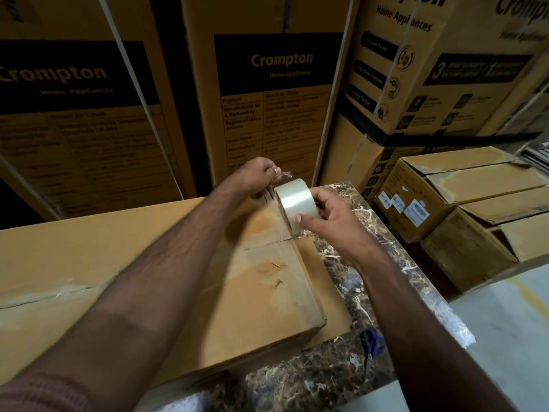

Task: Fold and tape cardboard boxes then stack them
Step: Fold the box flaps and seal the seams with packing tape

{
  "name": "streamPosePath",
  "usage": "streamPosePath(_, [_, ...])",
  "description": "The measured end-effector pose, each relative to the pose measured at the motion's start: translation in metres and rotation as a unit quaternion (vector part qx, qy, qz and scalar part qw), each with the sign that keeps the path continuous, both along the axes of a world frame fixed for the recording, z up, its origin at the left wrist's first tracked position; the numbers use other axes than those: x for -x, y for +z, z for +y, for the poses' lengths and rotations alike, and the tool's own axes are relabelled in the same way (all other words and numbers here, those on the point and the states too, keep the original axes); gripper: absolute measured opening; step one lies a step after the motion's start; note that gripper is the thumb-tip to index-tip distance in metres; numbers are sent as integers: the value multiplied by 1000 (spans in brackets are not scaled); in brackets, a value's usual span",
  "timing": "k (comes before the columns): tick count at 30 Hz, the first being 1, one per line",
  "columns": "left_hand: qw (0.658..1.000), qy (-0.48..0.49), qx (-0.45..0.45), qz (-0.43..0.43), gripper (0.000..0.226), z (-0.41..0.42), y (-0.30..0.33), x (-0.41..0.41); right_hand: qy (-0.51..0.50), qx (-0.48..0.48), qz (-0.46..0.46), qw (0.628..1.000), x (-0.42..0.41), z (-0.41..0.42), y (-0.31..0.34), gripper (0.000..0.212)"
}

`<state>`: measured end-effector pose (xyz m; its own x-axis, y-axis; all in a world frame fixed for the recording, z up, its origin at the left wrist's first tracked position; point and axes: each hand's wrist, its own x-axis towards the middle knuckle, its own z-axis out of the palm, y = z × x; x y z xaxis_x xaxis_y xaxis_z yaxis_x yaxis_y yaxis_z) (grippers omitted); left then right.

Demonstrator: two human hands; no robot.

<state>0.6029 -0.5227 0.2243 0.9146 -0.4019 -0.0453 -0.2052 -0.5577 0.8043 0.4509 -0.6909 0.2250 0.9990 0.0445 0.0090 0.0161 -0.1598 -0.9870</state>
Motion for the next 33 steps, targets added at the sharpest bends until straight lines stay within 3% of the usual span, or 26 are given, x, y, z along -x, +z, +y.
streamPosePath(4, [1000, -4, 16, 24, 28, 7, -3, -6, 41, 79, 36, 995, 4, -6, -20, 51])
streamPosePath(7, [1000, -13, 9, 10, 29, 8, -3, -8, 10, 86, 19, 996, 6, -1, -22, 41])
streamPosePath(13, [999, 10, -20, -44, 22, 3, 0, -18, -30, -61, -39, 997, -4, 12, 32, 26])
streamPosePath(16, [992, 28, -70, -104, 21, 8, 5, -23, -22, -128, 17, 991, -4, 13, 41, 23])
streamPosePath(24, [995, 29, -79, -54, 20, 19, -23, -27, 42, -28, 117, 992, 0, 13, 21, 43])
streamPosePath(27, [995, 38, -73, -56, 23, 21, -28, -33, 75, 19, 123, 989, 3, 11, 17, 39])
streamPosePath(33, [995, 38, -68, -58, 23, 14, -32, -35, 74, 20, 113, 991, 2, 10, 17, 35])
